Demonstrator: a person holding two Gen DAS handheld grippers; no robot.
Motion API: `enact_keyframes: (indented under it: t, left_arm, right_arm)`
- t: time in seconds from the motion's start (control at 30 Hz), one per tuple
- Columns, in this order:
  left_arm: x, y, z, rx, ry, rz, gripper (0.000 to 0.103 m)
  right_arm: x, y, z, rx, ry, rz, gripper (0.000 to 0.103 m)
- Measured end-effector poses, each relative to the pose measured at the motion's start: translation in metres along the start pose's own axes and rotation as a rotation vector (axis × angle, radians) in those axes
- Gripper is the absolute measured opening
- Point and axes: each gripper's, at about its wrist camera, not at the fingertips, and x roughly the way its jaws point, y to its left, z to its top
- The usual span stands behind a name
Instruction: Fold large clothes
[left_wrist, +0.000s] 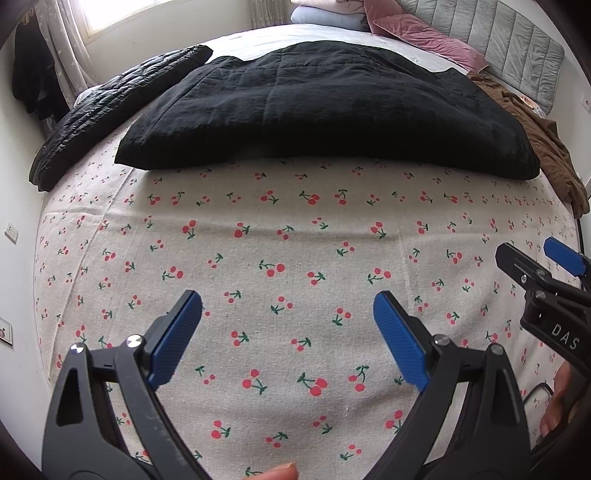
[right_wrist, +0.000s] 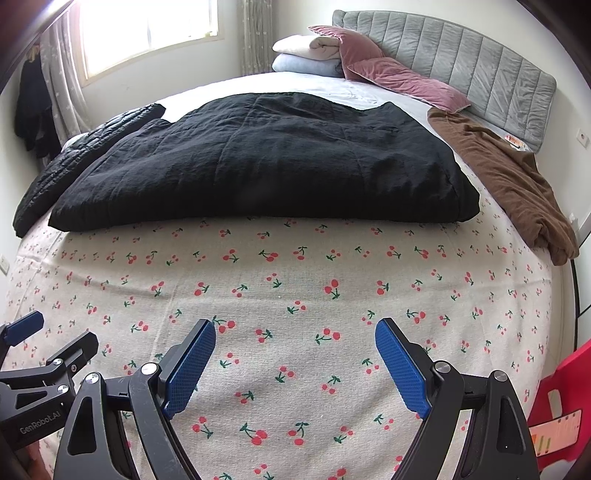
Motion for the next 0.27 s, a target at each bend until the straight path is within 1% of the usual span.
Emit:
enact_keyframes:
  t: [0.27]
  left_arm:
    - [0.0080, -0.0001, -0.0017, 0.006, 0.011, 0.014, 0.094]
  right_arm:
    - [0.0069, 0.0011, -0.0019, -0.003, 0.021, -0.027, 0.090]
